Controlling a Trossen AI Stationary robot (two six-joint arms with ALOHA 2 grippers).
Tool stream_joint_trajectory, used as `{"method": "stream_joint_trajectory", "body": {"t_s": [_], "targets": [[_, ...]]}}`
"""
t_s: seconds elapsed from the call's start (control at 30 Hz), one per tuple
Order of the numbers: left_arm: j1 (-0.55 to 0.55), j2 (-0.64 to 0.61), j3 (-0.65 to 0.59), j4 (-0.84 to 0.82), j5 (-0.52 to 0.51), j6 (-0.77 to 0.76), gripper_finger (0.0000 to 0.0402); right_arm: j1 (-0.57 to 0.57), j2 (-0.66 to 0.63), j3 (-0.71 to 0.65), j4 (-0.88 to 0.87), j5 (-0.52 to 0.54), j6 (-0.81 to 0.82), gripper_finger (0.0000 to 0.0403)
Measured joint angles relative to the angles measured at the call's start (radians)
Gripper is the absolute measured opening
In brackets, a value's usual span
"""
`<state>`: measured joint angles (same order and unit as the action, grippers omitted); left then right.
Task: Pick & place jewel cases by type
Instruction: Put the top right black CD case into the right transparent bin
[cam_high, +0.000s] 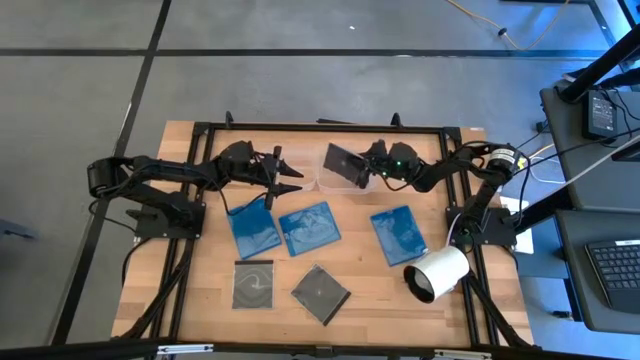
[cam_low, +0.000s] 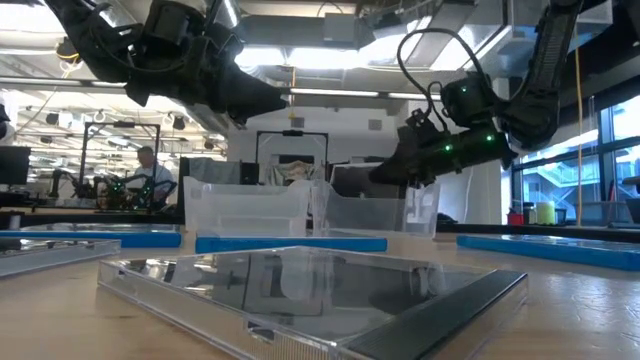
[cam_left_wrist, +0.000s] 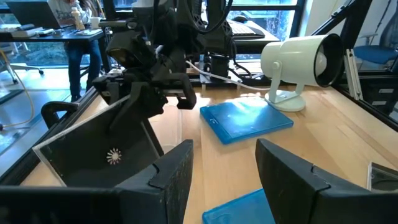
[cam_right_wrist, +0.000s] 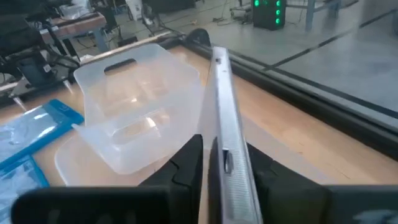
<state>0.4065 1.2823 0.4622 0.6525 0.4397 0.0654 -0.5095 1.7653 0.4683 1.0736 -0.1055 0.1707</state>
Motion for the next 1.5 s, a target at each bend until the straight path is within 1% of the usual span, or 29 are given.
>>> {"method": "stream_joint_trajectory", "body": {"t_s": [0.07, 0.3, 0.47, 0.6, 0.67, 0.73, 0.8, 0.87, 0.97, 1.13, 1.2, 1.27, 1.33, 1.43, 1.5], "targets": [[0.0, 0.0, 0.0, 0.0, 0.0, 0.0, 0.0171, -0.001, 0.0, 0.0, -0.008, 0.0, -0.005, 0.0078], [0.0, 0.0, 0.0, 0.0, 0.0, 0.0, 0.0171, -0.005, 0.0, 0.0, 0.0, -0.033, -0.132, 0.0078], [0.0, 0.0, 0.0, -0.002, 0.0, 0.0, 0.0171, -0.028, -0.014, 0.0, -0.009, -0.15, -0.154, 0.0078], [0.0, 0.0, 0.0, -0.005, 0.0, 0.0, 0.0171, -0.057, -0.055, 0.003, -0.01, -0.24, -0.154, 0.0078], [0.0, 0.0, 0.0, -0.006, 0.0, 0.0, 0.0171, -0.076, -0.077, 0.009, -0.043, -0.305, -0.154, 0.0078], [0.0, 0.0, 0.0, -0.006, 0.0, 0.0, 0.0171, -0.095, -0.097, 0.024, -0.116, -0.367, -0.154, 0.0078], [0.0, 0.0, 0.0, -0.006, 0.0, 0.0, 0.0171, -0.109, -0.107, 0.048, -0.22, -0.394, -0.155, 0.0078], [0.0, 0.0, 0.0, -0.006, 0.0, 0.0, 0.0171, -0.119, -0.108, 0.079, -0.35, -0.388, -0.177, 0.0078], [0.0, 0.0, 0.0, -0.006, 0.0, 0.0, 0.0171, -0.125, -0.108, 0.134, -0.519, -0.385, -0.264, 0.0079], [0.0, 0.0, 0.0, -0.006, 0.0, 0.0, 0.0171, -0.123, -0.108, 0.223, -0.657, -0.38, -0.401, 0.0079], [0.0, 0.0, 0.0, -0.006, 0.0, 0.0, 0.0171, -0.124, -0.108, 0.262, -0.685, -0.375, -0.442, 0.0079], [0.0, 0.0, 0.0, -0.006, 0.0, 0.0, 0.0171, -0.125, -0.108, 0.307, -0.754, -0.373, -0.472, 0.0079], [0.0, 0.0, 0.0, -0.006, 0.0, 0.0, 0.0171, -0.129, -0.108, 0.36, -0.881, -0.374, -0.51, 0.0079], [0.0, 0.0, 0.0, -0.006, 0.0, 0.0, 0.0171, -0.135, -0.108, 0.436, -1.086, -0.375, -0.526, 0.0079], [0.0, 0.0, 0.0, -0.006, 0.0, 0.0, 0.0171, -0.136, -0.108, 0.463, -1.183, -0.374, -0.552, 0.0079]]}}
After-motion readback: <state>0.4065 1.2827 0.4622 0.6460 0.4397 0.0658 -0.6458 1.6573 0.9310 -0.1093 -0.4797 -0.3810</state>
